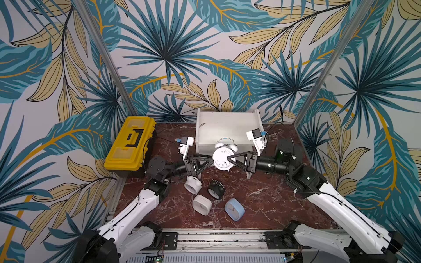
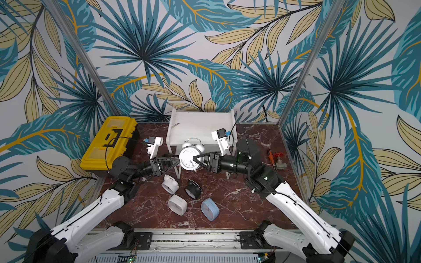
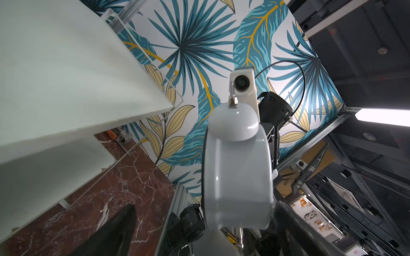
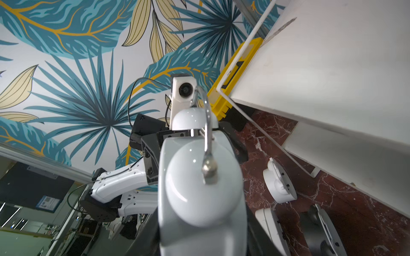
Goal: Place the alarm clocks on the shelf by style
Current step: Pick up the alarm from the center of the board.
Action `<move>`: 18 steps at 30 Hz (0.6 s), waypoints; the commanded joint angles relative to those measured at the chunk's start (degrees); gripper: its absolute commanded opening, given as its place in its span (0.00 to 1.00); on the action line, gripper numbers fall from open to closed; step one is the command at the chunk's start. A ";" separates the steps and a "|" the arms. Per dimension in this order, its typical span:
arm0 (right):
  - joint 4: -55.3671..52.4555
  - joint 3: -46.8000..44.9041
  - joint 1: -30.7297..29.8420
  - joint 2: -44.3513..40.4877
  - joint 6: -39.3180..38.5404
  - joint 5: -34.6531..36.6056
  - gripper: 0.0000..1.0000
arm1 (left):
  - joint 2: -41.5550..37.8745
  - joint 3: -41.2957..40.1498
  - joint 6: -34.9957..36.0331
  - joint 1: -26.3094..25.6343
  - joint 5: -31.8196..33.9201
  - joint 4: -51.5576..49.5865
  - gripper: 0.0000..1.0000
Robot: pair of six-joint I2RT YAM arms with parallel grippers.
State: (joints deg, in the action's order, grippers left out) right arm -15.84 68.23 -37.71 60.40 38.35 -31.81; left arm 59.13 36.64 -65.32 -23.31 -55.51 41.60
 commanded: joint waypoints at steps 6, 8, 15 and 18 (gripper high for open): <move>1.54 0.79 1.14 2.13 -0.57 -8.54 0.12 | 0.78 1.86 -1.56 -0.33 -5.40 4.03 0.80; 2.74 0.03 1.15 2.13 0.27 -8.20 0.13 | 1.44 1.85 -2.70 -0.55 -5.32 5.83 0.76; 5.39 -1.06 1.13 2.14 1.12 -5.57 0.13 | 4.00 2.35 -3.70 -2.67 -5.80 8.07 0.62; 5.93 -1.43 1.07 2.23 1.38 -4.68 0.14 | 4.59 2.64 -3.32 -3.23 -6.11 7.77 0.52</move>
State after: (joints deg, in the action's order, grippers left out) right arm -16.03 67.26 -36.60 63.02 39.11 -36.73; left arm 63.11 36.95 -68.93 -25.96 -60.69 47.92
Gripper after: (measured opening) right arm 0.466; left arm 0.537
